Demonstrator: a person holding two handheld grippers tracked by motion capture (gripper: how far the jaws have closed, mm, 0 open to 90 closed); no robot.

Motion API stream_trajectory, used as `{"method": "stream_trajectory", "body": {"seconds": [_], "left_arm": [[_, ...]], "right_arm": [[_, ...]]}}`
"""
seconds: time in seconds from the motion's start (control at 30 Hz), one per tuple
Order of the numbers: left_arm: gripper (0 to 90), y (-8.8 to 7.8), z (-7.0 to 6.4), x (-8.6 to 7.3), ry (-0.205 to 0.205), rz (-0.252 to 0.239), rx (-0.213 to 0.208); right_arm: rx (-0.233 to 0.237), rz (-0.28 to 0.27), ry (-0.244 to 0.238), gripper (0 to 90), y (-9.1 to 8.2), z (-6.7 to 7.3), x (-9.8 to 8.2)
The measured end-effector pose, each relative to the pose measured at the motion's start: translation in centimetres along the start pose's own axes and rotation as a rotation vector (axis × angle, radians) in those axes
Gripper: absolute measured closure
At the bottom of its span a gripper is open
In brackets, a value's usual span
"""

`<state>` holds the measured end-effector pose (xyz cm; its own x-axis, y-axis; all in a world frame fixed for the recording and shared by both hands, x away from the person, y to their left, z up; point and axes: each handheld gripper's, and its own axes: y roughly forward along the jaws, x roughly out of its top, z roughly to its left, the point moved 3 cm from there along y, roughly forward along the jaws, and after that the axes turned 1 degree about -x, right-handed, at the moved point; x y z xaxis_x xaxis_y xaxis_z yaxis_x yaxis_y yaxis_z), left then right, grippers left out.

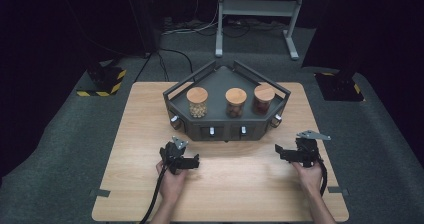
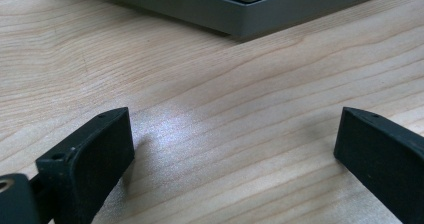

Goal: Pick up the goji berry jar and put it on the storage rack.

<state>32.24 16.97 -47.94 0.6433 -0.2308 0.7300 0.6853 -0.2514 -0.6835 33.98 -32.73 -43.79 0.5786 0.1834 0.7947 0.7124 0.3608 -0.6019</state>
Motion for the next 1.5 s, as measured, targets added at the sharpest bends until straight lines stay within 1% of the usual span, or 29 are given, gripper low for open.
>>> {"method": "stream_trajectory", "body": {"seconds": [0.7,0.9,1.03,1.23,1.37,1.5], "left_arm": [[2.5,0.0,0.0,0.0,0.000,0.000,0.000],[2.5,0.0,0.0,0.0,0.000,0.000,0.000],[2.5,0.0,0.0,0.0,-0.001,0.000,0.000],[2.5,0.0,0.0,0.0,-0.001,0.000,0.000],[2.5,0.0,0.0,0.0,-0.001,0.000,0.000],[2.5,0.0,0.0,0.0,0.000,0.000,0.000]], "right_arm": [[0.015,0.025,0.003,5.4,1.1,0.6,-0.8],[0.008,0.027,-0.015,5.4,1.3,1.1,-0.9],[0.008,0.039,-0.022,5.4,1.6,1.4,-1.1],[0.012,0.040,-0.005,5.4,1.9,1.3,-1.7],[0.007,0.051,-0.010,5.4,2.1,1.5,-1.8],[0.010,0.049,-0.009,5.3,2.2,1.7,-1.8]]}}
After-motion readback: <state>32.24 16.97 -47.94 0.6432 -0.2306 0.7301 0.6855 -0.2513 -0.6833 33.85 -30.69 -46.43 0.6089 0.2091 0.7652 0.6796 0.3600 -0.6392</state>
